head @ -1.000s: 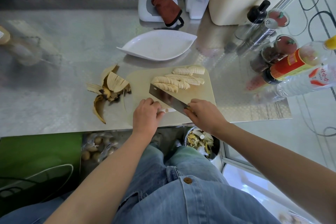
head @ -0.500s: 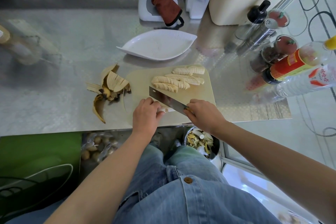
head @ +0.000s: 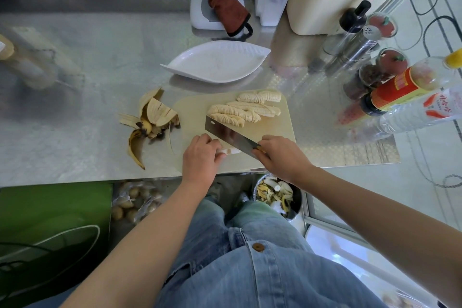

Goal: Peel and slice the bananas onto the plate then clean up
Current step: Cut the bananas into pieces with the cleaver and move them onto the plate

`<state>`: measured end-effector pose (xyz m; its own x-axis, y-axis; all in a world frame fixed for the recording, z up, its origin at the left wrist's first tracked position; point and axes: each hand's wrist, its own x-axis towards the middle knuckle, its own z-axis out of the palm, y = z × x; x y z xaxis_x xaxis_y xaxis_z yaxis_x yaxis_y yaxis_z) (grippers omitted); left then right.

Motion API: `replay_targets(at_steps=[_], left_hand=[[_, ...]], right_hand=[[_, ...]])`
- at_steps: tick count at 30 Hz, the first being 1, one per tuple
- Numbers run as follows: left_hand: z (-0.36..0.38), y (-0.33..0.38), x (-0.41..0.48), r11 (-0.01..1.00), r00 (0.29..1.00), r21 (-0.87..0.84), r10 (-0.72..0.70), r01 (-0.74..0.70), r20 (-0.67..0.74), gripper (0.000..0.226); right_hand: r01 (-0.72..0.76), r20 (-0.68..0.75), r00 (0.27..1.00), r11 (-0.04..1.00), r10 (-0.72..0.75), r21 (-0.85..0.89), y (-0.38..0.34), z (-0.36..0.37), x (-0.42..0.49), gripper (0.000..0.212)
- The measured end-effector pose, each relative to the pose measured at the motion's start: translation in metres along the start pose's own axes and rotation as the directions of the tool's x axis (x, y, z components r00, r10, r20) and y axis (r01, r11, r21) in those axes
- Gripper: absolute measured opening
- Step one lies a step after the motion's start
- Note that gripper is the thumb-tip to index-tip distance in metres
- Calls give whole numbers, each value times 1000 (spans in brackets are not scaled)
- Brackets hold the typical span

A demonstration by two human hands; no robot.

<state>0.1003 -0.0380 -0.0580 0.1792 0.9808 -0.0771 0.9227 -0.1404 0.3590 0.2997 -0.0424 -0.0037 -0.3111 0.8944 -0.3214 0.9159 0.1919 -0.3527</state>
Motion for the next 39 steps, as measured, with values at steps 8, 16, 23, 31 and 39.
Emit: replay_targets(at_steps=[8, 16, 23, 31, 39], left_hand=[[-1, 1, 0, 1000, 1000, 13, -4, 4, 5, 17], [-1, 2, 1, 1000, 1000, 17, -10, 10, 23, 16], [-1, 1, 2, 1000, 1000, 2, -10, 10, 25, 17], [-1, 1, 1, 1000, 1000, -10, -11, 11, 17, 17], [-1, 1, 2, 1000, 1000, 2, -16, 16, 25, 17]], right_hand=[[2, 1, 1000, 1000, -2, -10, -1, 0, 1, 31], [-45, 45, 998, 999, 45, 2, -1, 11, 0, 32], [-40, 3, 999, 998, 40, 45, 2, 5, 0, 31], [-26, 15, 1000, 999, 26, 19, 0, 2, 0, 32], [-54, 30, 998, 999, 54, 3, -2, 11, -1, 32]])
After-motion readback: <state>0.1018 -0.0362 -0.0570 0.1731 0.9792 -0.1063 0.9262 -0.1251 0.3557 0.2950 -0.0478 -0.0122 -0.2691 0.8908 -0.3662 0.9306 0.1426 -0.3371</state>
